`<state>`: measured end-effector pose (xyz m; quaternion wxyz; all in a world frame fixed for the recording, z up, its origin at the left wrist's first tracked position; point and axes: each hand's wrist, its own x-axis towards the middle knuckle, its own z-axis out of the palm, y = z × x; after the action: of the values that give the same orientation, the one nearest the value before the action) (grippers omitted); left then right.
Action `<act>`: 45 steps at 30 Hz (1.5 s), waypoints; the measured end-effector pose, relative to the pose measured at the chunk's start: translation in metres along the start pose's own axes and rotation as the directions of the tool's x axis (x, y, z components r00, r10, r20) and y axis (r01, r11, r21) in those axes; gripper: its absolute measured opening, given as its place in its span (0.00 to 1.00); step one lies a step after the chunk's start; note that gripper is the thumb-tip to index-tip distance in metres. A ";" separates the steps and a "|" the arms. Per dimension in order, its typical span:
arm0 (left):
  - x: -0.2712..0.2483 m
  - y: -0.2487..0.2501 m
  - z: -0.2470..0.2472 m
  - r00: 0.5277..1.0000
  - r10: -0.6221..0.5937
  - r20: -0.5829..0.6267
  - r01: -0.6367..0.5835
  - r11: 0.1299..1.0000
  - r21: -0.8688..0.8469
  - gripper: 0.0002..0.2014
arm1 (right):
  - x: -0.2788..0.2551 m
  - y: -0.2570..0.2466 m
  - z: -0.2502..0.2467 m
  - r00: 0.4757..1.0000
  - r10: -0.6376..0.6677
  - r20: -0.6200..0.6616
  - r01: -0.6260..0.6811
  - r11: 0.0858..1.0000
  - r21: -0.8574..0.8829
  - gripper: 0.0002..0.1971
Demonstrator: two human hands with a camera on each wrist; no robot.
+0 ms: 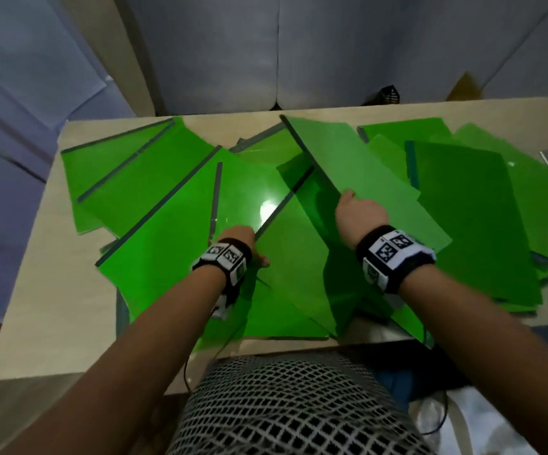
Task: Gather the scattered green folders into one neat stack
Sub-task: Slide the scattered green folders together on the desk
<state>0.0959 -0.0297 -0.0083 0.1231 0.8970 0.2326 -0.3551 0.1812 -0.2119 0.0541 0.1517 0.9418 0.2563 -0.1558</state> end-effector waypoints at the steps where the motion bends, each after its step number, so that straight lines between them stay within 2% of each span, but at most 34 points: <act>1: -0.008 -0.011 0.008 0.999 -0.020 0.038 0.019 1.000 0.014 0.32 | 0.002 -0.011 0.006 0.999 0.007 0.047 -0.008 1.000 0.019 0.23; 5: -0.036 -0.053 0.030 0.982 -0.044 0.182 0.039 0.999 0.029 0.26 | 0.004 -0.049 0.032 0.977 -0.115 0.179 0.109 0.993 0.044 0.14; 8: -0.038 -0.074 0.022 0.990 -0.091 0.110 0.100 0.992 -0.081 0.21 | 0.011 -0.054 0.045 0.985 -0.099 0.143 0.076 0.984 0.162 0.17; 11: -0.033 -0.087 0.008 0.981 -0.192 -0.027 0.171 0.922 -0.347 0.25 | 0.031 -0.022 0.049 0.997 0.064 0.050 -0.074 0.967 0.242 0.27; 12: -0.031 -0.089 0.006 0.972 -0.231 -0.048 0.186 0.878 -0.441 0.29 | 0.039 -0.005 0.049 0.988 0.145 0.053 -0.154 0.947 0.280 0.33; 14: -0.027 -0.087 0.007 0.962 -0.272 -0.017 0.208 0.774 -0.599 0.35 | 0.052 0.029 0.056 0.943 0.296 0.152 -0.332 0.857 0.393 0.48; 16: -0.025 -0.079 0.012 0.964 -0.264 0.037 0.210 0.668 -0.714 0.38 | 0.055 0.050 0.067 0.909 0.335 0.248 -0.413 0.810 0.417 0.60; 19: -0.024 -0.069 0.015 0.959 -0.279 0.047 0.206 0.578 -0.789 0.41 | 0.049 0.055 0.085 0.901 0.320 0.293 -0.420 0.813 0.404 0.67; 23: -0.024 -0.065 0.012 0.947 -0.281 0.156 0.288 0.527 -0.799 0.49 | 0.045 0.054 0.088 0.902 0.365 0.232 -0.422 0.859 0.289 0.67; 25: -0.024 -0.065 0.013 0.948 -0.276 0.160 0.291 0.540 -0.790 0.51 | 0.049 0.063 0.087 0.907 0.375 0.191 -0.417 0.862 0.289 0.67; 28: -0.024 -0.061 0.018 0.953 -0.278 0.121 0.269 0.589 -0.762 0.49 | 0.056 0.083 0.087 0.889 0.397 0.230 -0.458 0.789 0.409 0.68; 31: -0.025 -0.057 0.018 0.961 -0.258 0.102 0.243 0.603 -0.760 0.49 | 0.057 0.089 0.088 0.879 0.412 0.240 -0.476 0.781 0.404 0.67; 34: -0.022 -0.057 0.017 0.962 -0.253 0.101 0.230 0.556 -0.799 0.51 | 0.053 0.078 0.089 0.886 0.371 0.278 -0.461 0.771 0.439 0.68; 38: -0.017 -0.055 0.018 0.956 -0.271 0.115 0.238 0.481 -0.844 0.53 | 0.030 0.040 0.096 0.915 0.290 0.280 -0.403 0.630 0.664 0.63; 39: -0.016 -0.055 0.018 0.954 -0.276 0.119 0.242 0.470 -0.849 0.53 | 0.022 0.027 0.099 0.923 0.248 0.295 -0.385 0.629 0.676 0.62; 42: -0.014 -0.055 0.019 0.948 -0.296 0.112 0.251 0.488 -0.836 0.51 | 0.005 0.001 0.104 0.945 0.091 0.314 -0.272 0.755 0.597 0.56; 43: -0.013 -0.056 0.021 0.948 -0.303 0.099 0.242 0.483 -0.841 0.49 | 0.004 0.003 0.104 0.958 0.088 0.275 -0.232 0.800 0.553 0.51; 45: -0.015 -0.056 0.023 0.948 -0.309 0.080 0.221 0.455 -0.863 0.44 | 0.004 0.022 0.102 0.963 0.226 0.145 -0.267 0.848 0.457 0.43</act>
<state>0.0451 0.0047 -0.0176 0.4866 0.6821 0.5200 -0.1661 0.1745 -0.2659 -0.0355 -0.0529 0.9677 0.0808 -0.2328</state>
